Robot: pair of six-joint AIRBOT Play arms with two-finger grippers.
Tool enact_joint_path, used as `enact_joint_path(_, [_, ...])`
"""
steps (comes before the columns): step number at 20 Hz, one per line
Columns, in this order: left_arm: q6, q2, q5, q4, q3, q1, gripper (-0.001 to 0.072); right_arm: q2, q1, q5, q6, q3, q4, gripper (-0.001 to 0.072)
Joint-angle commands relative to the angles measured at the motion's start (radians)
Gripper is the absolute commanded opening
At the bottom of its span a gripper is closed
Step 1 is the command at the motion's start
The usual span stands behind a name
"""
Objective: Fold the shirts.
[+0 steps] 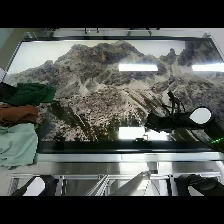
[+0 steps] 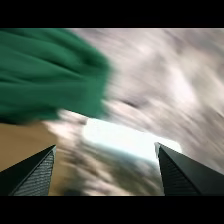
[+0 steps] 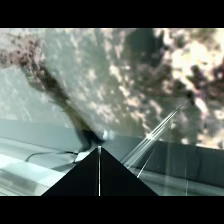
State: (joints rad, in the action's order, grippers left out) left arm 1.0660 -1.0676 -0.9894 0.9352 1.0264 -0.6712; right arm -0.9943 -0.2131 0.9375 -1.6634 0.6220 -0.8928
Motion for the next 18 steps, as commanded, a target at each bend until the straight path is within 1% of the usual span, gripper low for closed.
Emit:
enact_joint_path(1, [0.008,-0.224,0.008,0.016,0.114,-0.131,0.0711,0.001,-0.001,-0.045,0.0,0.0,0.0,0.0016])
enact_joint_path(4, [-0.01,-0.404,-0.076,0.041,0.193,-0.126,0.071,0.001,-0.001,-0.071,0.0,0.0,0.0,0.0015])
enact_joint_path(8, [-0.01,-0.564,-0.151,0.238,0.312,-0.04,0.071,0.001,-0.001,-0.103,0.019,0.0,-0.001,0.0016])
enact_joint_path(12, [-0.009,-0.674,-0.146,0.249,0.423,0.078,0.0708,0.001,-0.001,-0.103,0.018,0.0,0.0,0.0016])
enact_joint_path(13, [-0.001,-0.692,-0.133,0.249,0.464,0.106,0.0694,0.001,-0.001,-0.103,0.018,0.0,0.0,0.0016])
enact_joint_path(14, [0.012,-0.702,-0.116,0.249,0.511,0.132,0.064,0.001,-0.001,-0.103,0.018,0.0,0.0,0.0016])
enact_joint_path(15, [0.019,-0.707,-0.107,0.25,0.557,0.151,0.0564,0.001,-0.001,-0.103,0.018,0.0,0.0,0.0016])
enact_joint_path(17, [0.032,-0.706,-0.11,0.25,0.644,0.181,0.0555,0.001,-0.002,-0.102,0.018,0.0,0.0,0.0016])
enact_joint_path(18, [0.046,-0.706,-0.113,0.25,0.68,0.186,0.0527,0.001,-0.002,-0.103,0.018,0.0,0.0,0.0016])
